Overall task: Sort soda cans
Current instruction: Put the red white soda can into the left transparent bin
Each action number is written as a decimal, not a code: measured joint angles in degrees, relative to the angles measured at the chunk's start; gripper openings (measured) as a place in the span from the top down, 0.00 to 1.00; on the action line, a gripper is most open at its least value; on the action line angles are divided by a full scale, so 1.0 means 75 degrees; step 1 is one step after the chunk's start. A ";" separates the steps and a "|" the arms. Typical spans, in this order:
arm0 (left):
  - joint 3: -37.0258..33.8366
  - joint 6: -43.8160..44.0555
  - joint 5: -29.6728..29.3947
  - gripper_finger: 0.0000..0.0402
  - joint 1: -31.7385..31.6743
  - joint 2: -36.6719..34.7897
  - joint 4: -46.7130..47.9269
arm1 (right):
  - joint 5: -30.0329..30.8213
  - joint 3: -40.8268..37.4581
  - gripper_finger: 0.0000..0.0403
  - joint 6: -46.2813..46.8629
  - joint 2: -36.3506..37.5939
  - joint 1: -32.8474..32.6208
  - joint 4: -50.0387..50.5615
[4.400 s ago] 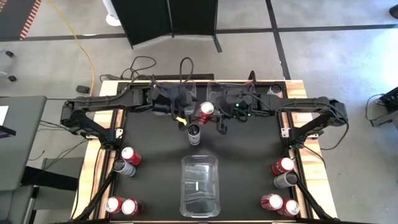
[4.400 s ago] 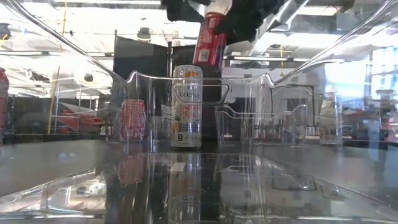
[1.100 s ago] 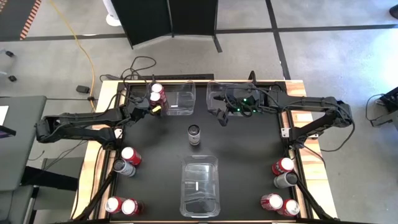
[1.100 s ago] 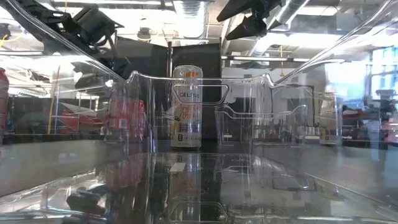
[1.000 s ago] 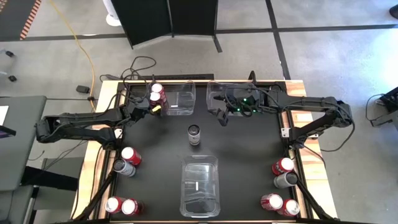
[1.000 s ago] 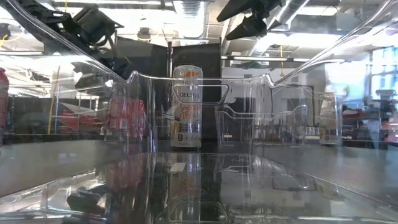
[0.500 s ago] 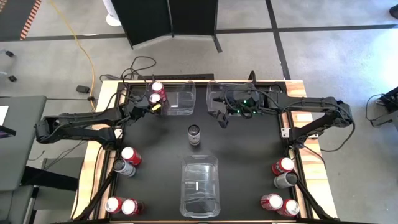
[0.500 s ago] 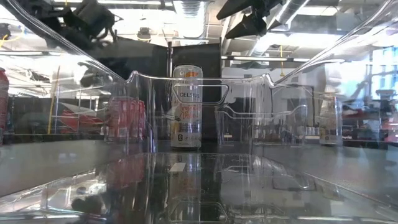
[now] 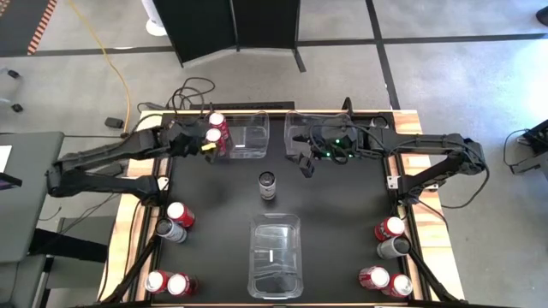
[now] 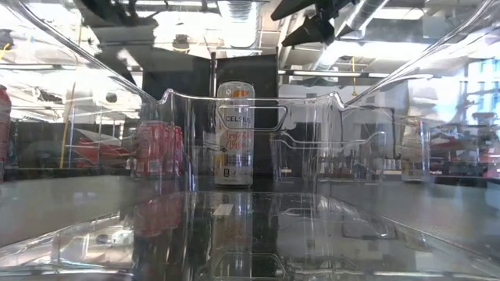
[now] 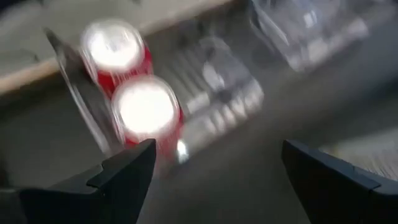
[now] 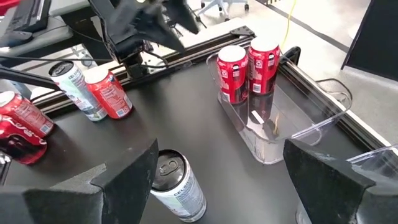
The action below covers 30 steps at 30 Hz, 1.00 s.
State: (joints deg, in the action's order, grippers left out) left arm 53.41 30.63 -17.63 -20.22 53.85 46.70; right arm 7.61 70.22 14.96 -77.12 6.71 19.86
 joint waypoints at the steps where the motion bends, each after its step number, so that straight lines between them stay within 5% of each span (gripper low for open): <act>1: 0.0238 0.0216 0.0110 0.14 0.0161 0.0032 0.0424 | -0.0024 0.0000 0.10 -0.0001 0.0000 0.0001 -0.0015; 11: 0.1763 0.2359 0.0805 0.15 0.2149 0.0087 0.2955 | -0.0063 -0.0003 0.10 0.0263 0.0000 0.0004 -0.0055; 17: 0.2109 0.2473 0.1541 0.15 0.3478 0.0358 0.3045 | -0.0318 -0.0003 0.10 0.0282 0.0000 0.0025 -0.0050; 22: 0.2299 0.2357 0.2933 0.15 0.4609 0.0869 0.2449 | -0.0353 -0.0003 0.10 0.0230 0.0000 0.0025 -0.0050; 30: 0.2845 0.3709 0.3320 0.15 0.6086 0.1735 0.2241 | -0.0419 -0.0003 0.10 0.0224 0.0000 0.0001 -0.0044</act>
State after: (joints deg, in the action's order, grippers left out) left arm 74.75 58.45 7.27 25.42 66.86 63.50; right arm 4.47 70.19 16.64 -77.12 6.72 19.53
